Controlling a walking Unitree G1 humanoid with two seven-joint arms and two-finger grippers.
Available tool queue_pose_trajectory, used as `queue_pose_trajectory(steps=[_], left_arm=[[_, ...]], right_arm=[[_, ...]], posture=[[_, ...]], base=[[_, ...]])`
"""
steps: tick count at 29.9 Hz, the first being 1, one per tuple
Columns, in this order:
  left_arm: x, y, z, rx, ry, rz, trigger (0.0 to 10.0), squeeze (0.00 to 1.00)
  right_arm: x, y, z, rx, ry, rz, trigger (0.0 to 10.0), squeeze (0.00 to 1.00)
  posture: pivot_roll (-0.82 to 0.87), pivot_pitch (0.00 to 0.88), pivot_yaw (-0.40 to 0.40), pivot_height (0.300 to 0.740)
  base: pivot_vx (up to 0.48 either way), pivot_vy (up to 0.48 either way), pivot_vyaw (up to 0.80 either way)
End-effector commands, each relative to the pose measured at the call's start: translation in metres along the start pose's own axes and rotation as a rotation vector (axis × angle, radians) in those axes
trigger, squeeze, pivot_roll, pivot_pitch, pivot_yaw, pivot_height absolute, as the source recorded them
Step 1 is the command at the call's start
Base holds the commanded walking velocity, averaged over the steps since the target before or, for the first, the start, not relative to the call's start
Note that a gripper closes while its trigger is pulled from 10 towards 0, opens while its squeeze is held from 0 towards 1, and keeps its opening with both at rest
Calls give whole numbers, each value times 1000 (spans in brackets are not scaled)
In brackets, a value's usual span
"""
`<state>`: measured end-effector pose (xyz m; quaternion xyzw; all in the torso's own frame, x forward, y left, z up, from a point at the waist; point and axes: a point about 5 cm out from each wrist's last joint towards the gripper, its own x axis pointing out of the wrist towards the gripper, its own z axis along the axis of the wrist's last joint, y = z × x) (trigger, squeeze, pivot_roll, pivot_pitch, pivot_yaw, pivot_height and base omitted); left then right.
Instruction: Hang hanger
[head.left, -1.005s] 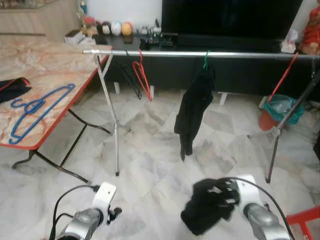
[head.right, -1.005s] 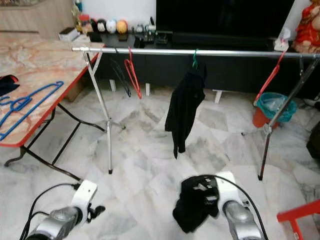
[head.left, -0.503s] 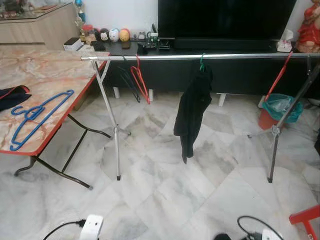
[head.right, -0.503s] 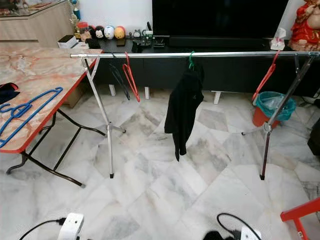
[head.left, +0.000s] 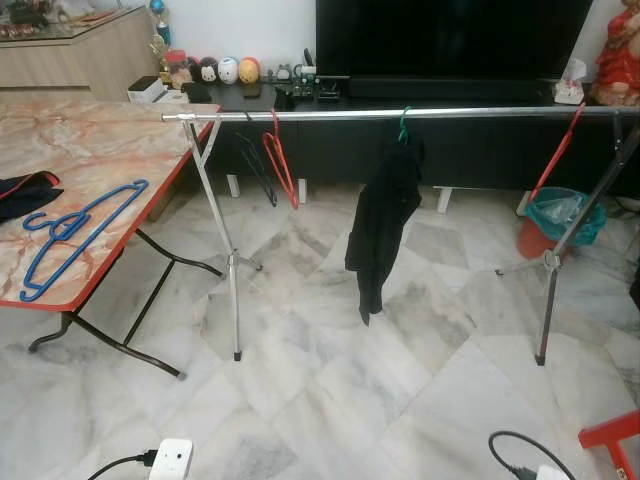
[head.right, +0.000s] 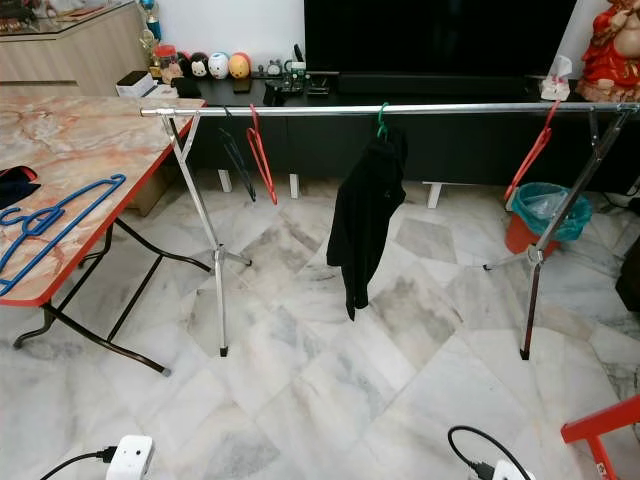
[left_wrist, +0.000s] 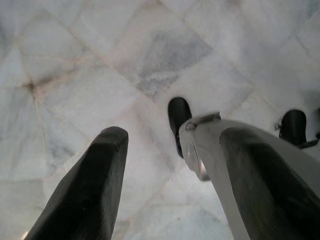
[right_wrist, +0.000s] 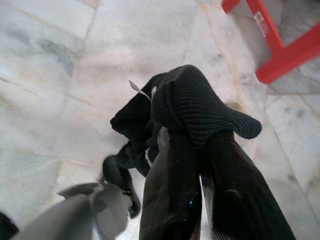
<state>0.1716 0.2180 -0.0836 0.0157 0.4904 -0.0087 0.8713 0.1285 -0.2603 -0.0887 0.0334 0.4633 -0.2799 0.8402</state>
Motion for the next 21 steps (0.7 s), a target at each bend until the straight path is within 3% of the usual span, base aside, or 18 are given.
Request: queue_pose_trajectory(steps=[1, 15, 21], left_arm=[[0, 1, -5, 2, 24, 19, 10000, 0], [-2, 0, -21, -35, 50, 51, 10000, 0], [-3, -2, -24, -33, 55, 53, 10000, 0]], right_arm=[[0, 3, 1, 7, -13, 12, 10000, 0], [-1, 7, -2, 17, 0, 20, 10000, 0], [-1, 7, -4, 13, 10, 18, 10000, 0]], posture=[[-4, 0, 25, 740], [-12, 0, 27, 740], [-13, 0, 29, 740]], base=[[0, 0, 0], [0, 0, 0], [0, 163, -792]])
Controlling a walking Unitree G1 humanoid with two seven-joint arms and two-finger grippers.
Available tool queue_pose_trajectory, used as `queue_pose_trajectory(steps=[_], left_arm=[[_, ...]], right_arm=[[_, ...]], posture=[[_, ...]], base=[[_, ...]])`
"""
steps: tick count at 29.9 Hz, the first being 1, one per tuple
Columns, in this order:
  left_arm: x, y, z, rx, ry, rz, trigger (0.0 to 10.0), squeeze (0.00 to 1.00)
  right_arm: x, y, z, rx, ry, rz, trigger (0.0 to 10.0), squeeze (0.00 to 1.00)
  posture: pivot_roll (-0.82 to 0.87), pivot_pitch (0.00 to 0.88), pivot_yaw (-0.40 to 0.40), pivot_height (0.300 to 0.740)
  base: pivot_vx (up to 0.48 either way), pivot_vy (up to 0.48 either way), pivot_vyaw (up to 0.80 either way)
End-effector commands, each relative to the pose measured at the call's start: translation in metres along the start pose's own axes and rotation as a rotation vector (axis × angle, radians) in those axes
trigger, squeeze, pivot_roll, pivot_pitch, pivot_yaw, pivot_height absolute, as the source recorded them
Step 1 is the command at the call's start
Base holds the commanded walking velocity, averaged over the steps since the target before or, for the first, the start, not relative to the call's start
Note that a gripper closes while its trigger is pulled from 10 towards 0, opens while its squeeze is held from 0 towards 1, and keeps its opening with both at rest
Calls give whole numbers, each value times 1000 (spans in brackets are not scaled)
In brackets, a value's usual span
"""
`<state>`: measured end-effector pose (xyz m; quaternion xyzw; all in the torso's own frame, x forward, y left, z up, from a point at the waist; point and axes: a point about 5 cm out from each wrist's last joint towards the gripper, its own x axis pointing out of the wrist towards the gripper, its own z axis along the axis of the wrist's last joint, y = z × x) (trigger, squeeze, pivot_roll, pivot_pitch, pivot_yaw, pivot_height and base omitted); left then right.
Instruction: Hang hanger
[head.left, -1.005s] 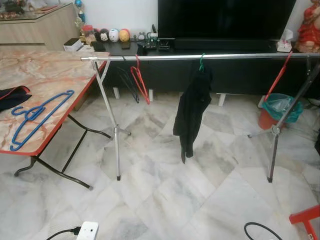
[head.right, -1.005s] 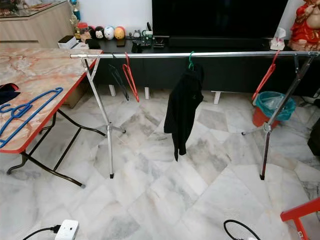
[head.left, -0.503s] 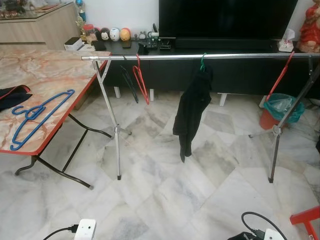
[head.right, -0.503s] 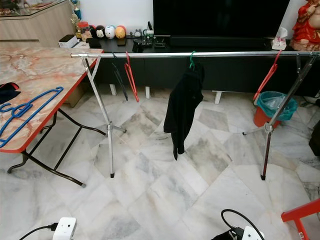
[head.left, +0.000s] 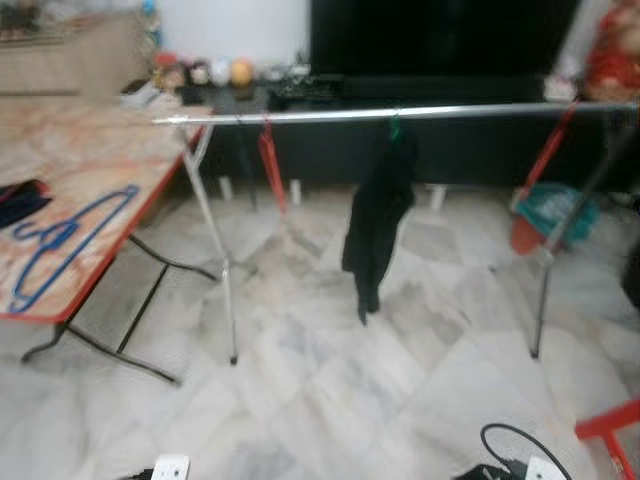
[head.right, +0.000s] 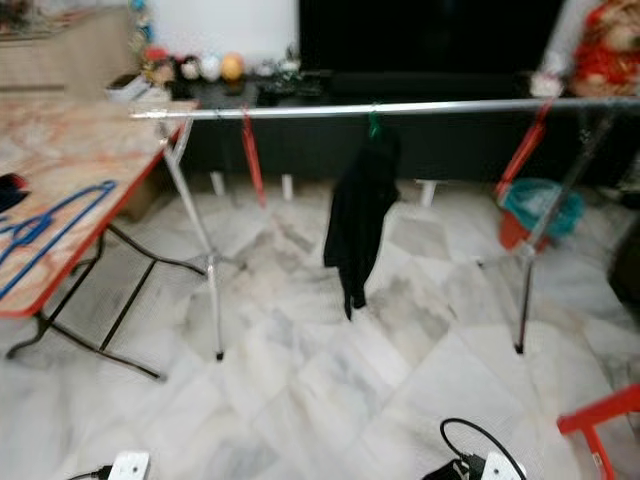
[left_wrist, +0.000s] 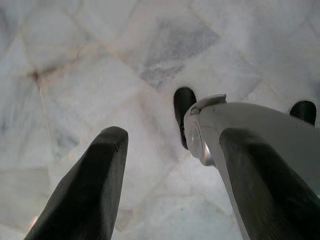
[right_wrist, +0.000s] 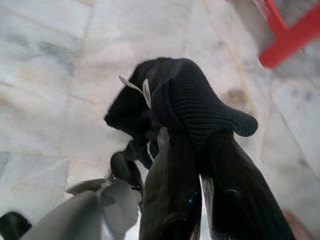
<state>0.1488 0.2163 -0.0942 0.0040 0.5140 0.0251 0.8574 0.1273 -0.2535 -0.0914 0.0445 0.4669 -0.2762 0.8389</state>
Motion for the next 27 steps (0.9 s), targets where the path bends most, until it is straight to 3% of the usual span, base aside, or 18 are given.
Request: queue_pose_trajectory(steps=[1, 6, 8, 17, 27], left_arm=[[1, -2, 0, 23, 1, 6, 10000, 0], [1, -13, -3, 30, 5, -12, 10000, 0], [3, -26, -2, 30, 5, -23, 10000, 0], [1, -2, 6, 19, -13, 3, 10000, 0], [-1, 7, 5, 19, -17, 8, 10000, 0]], right_arm=[[0, 1, 1, -1, -5, 4, 10000, 0], [0, 2, 0, 3, -5, 6, 10000, 0], [0, 2, 0, 5, -3, 6, 10000, 0], [-1, 4, -1, -4, -1, 10, 10000, 0], [-1, 4, -2, -5, 4, 11, 10000, 0]], posture=[[-12, 0, 30, 740], [-12, 0, 31, 740], [-10, 0, 32, 740], [-6, 1, 32, 740], [-6, 0, 31, 740]], base=[[0, 334, -781], [0, 130, -777], [0, 0, -781], [0, 0, -781], [0, 0, -779]])
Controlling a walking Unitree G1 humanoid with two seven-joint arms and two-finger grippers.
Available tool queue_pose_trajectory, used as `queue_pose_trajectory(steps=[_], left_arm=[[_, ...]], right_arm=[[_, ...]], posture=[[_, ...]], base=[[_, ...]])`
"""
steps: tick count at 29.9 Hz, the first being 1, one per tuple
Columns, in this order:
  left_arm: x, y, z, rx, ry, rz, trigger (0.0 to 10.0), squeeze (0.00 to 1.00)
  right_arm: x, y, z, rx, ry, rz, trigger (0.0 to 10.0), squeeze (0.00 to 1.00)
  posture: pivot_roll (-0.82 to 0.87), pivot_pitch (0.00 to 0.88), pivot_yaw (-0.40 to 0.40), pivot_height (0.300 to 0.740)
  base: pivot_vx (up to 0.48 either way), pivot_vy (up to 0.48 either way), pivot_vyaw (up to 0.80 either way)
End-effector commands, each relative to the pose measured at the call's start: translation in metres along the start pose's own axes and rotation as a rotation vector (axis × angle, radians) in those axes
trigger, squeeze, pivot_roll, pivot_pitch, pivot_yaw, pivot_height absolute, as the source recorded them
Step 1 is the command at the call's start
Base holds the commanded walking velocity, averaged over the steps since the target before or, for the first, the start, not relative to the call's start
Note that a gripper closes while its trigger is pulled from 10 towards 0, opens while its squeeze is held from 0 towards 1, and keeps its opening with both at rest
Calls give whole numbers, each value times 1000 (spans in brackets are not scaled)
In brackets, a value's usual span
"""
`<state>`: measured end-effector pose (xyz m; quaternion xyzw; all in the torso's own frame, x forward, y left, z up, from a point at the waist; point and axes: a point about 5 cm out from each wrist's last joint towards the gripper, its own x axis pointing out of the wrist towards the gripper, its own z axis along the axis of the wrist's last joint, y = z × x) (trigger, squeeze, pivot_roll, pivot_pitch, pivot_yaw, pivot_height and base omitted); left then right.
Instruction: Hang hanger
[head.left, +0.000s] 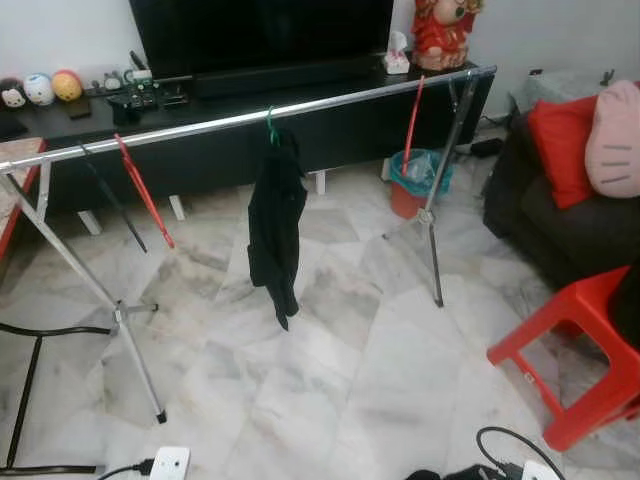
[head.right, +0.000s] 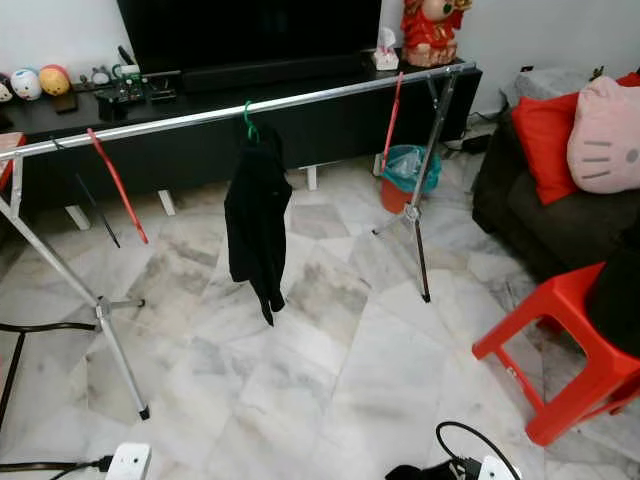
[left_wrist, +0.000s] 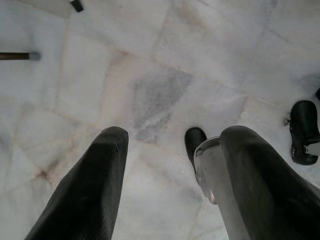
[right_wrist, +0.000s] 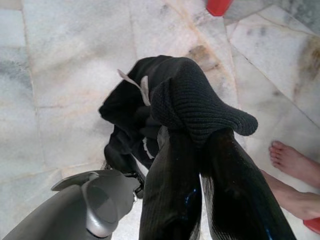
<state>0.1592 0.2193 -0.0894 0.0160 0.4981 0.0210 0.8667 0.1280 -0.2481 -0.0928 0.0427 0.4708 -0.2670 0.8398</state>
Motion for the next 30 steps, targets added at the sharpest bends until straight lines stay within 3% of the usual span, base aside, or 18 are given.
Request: queue_pose_trajectory(steps=[1, 9, 16, 20, 26, 30], left_arm=[[-2, 4, -7, -5, 20, 3, 10000, 0], [-4, 14, -9, 9, 12, 5, 10000, 0], [-12, 40, -18, 15, 19, 24, 10000, 0], [-15, 47, -24, 2, 20, 33, 10000, 0], [-16, 41, -34, 6, 22, 21, 10000, 0], [-13, 18, -39, -13, 8, -14, 10000, 0]], right_arm=[[0, -1, 0, 9, -1, -3, 10000, 0], [0, 0, -1, 2, 1, 2, 10000, 0], [0, -1, -1, -2, 3, 4, 10000, 0], [0, -1, -2, -3, 5, 5, 10000, 0], [0, -1, -3, -7, 7, 7, 10000, 0], [0, -1, -2, -3, 2, 7, 10000, 0]], posture=[[-4, 0, 31, 740], [-3, 0, 30, 740], [-4, 0, 31, 740], [-4, 0, 31, 740], [-2, 0, 31, 740], [-3, 0, 32, 740]], base=[[0, 0, -781], [0, 181, -781], [0, 0, -781], [0, 0, -780], [0, 0, -781], [0, 0, -583]])
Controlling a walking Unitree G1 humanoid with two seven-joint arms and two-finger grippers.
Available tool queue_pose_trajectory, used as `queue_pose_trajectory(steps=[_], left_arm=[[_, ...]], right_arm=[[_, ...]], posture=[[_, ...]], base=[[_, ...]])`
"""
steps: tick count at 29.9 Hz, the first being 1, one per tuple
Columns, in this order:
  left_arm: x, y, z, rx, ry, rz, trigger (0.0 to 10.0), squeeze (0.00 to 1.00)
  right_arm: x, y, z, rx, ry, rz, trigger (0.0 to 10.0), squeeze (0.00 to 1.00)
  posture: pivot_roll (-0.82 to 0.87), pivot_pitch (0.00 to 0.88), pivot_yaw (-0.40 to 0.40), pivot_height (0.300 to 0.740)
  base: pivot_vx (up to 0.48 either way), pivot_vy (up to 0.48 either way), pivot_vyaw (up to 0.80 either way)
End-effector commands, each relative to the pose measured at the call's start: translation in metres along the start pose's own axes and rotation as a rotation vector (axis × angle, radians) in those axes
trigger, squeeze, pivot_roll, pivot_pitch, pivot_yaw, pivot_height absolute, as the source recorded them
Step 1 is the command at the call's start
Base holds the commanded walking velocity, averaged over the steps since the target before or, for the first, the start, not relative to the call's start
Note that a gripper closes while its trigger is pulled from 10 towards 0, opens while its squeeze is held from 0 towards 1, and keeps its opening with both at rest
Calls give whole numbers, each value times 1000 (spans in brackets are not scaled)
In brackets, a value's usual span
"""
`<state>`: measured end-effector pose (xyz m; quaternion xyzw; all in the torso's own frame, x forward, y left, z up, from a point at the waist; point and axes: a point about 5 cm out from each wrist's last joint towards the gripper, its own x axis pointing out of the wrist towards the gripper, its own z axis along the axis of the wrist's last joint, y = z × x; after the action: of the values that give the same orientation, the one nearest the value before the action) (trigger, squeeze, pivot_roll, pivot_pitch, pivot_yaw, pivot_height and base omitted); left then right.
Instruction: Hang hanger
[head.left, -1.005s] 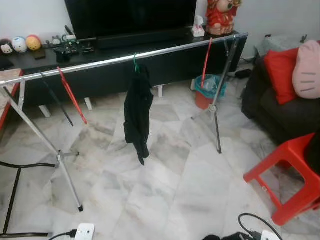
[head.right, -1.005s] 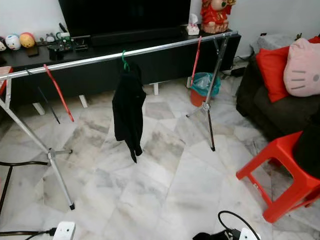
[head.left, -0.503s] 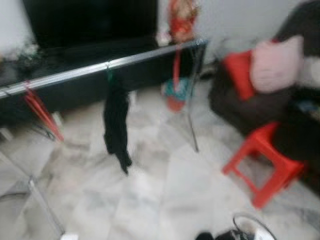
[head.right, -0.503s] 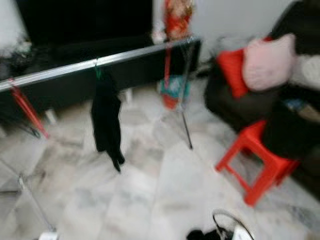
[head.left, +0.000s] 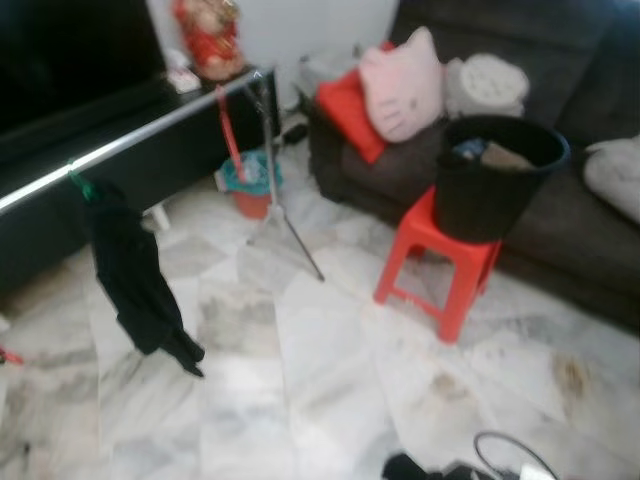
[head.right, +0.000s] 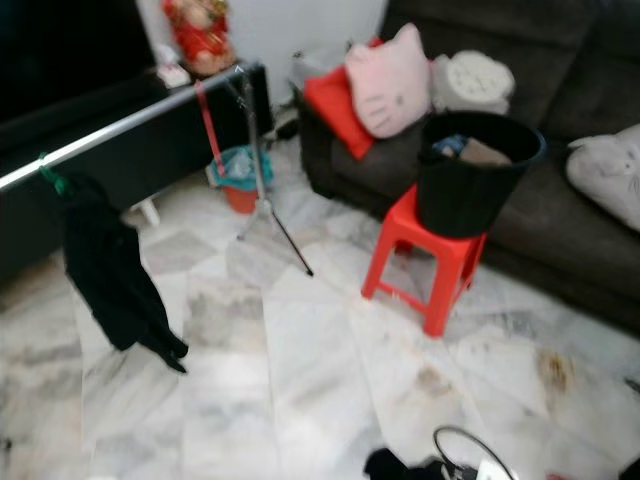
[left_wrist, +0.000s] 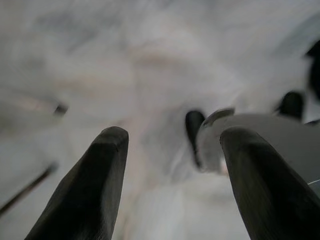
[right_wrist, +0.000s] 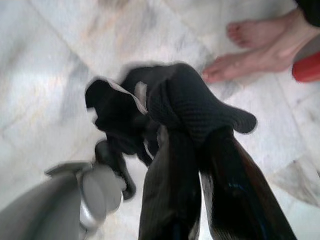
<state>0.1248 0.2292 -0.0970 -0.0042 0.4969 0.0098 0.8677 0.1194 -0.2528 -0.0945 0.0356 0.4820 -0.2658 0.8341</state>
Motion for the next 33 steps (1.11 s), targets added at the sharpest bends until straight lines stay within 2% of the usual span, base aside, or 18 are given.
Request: queue_pose_trajectory(steps=[1, 2, 5, 9, 12, 14, 15, 16, 18, 19, 22, 30, 33], left_arm=[[-2, 1, -6, 10, 9, 17, 10000, 0], [0, -9, -7, 9, 7, 4, 10000, 0], [2, -23, -10, 1, -3, -20, 10000, 0], [2, -33, -14, 10, 8, -28, 10000, 0], [2, -36, -17, 12, 14, -32, 10000, 0], [5, -38, -7, 15, -3, -36, 10000, 0], [9, -39, 9, 15, -27, -40, 10000, 0], [9, -39, 9, 15, -27, -40, 10000, 0], [15, -38, 44, 18, -78, -46, 10000, 0], [15, -38, 44, 18, -78, -46, 10000, 0], [17, -31, 66, 19, -103, -43, 10000, 0], [16, -27, 73, 16, -130, -49, 10000, 0], [16, -27, 72, 21, -130, -55, 10000, 0]], right_arm=[[0, 7, 4, 7, -19, 16, 10000, 0], [0, 7, 4, 1, -20, 17, 10000, 0], [0, 8, 4, 7, -22, 20, 10000, 0], [0, 8, 4, 9, -26, 25, 10000, 0], [0, 8, 5, 11, -30, 25, 10000, 0], [0, 8, 5, 12, -29, 23, 10000, 0], [0, 8, 5, 22, -30, 21, 10000, 0], [0, 8, 5, 22, -30, 21, 10000, 0], [0, 8, 4, 39, -22, 20, 10000, 0], [0, 8, 4, 39, -22, 20, 10000, 0], [0, 7, 3, 6, -12, 19, 10000, 0], [0, 6, 1, 7, -7, 18, 10000, 0], [-1, 6, 1, 5, -15, 18, 10000, 0]], posture=[[-3, 0, 32, 740], [-3, 0, 31, 740], [-3, 0, 31, 740], [-4, 0, 31, 740], [-4, 0, 30, 740], [-4, 0, 30, 740], [-3, 0, 30, 740], [-3, 0, 30, 740], [-3, 0, 30, 740], [-3, 0, 30, 740], [-2, 0, 29, 740], [1, 0, 30, 740], [2, 0, 29, 740]], base=[[0, 0, 0], [0, 0, 0], [0, 0, 0], [0, 0, 0], [0, 0, 0], [0, 0, 0], [0, 0, 0], [0, 0, 0], [0, 242, -394], [0, 240, -788], [0, 0, -785], [0, 30, -752], [0, 310, 0]])
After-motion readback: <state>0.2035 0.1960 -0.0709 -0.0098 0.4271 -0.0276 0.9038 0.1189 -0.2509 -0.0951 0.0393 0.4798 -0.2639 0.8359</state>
